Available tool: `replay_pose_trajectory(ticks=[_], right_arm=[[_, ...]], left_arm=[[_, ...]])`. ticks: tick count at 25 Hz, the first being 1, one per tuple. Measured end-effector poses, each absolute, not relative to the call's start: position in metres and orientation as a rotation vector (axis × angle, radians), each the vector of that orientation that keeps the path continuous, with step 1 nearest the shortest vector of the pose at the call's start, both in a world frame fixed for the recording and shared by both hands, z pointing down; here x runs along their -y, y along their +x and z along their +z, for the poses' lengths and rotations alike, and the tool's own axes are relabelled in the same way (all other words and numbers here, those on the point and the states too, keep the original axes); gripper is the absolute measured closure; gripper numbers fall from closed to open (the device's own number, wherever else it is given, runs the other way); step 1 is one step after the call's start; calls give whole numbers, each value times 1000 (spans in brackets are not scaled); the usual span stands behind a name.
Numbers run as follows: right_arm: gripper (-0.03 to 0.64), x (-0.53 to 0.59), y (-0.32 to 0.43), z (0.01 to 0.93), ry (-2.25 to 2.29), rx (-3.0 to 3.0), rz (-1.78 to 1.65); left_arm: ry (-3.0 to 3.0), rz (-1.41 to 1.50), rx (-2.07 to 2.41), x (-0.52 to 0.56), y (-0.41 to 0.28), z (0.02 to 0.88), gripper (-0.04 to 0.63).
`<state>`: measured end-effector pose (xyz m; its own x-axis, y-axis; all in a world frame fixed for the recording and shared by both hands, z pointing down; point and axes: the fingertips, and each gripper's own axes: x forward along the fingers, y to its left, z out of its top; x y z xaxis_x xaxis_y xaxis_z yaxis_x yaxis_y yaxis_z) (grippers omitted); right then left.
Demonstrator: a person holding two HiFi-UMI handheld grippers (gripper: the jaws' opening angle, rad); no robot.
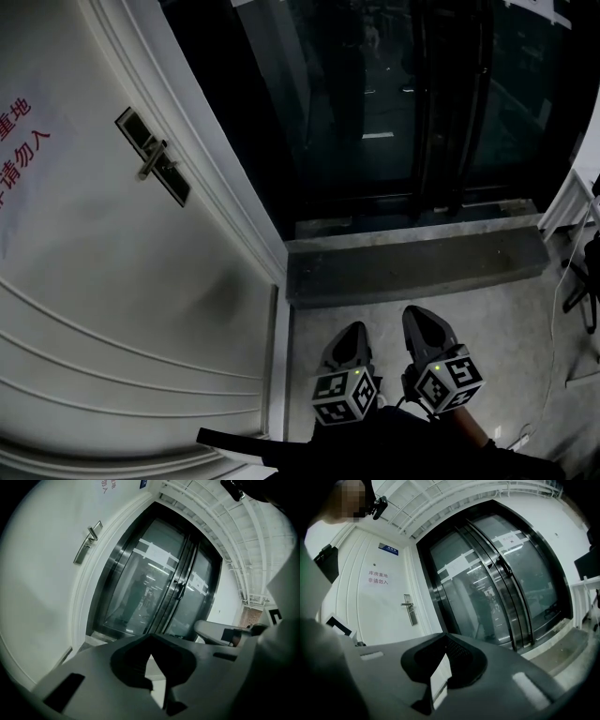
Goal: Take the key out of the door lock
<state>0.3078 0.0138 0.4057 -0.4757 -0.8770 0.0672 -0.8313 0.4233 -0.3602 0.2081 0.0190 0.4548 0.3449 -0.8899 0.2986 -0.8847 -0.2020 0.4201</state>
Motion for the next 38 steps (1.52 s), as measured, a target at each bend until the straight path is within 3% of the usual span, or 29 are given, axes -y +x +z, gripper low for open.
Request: replay_pose_trajectory(ticks=[17, 38], right_arm=[[615, 89, 273, 401, -1516, -2535, -486], [615, 241, 132, 396, -1315, -2656, -460]], left_arm=[[2097, -29, 1574, 84, 172, 449, 595], [1952, -104, 1743, 219, 30, 454, 595]])
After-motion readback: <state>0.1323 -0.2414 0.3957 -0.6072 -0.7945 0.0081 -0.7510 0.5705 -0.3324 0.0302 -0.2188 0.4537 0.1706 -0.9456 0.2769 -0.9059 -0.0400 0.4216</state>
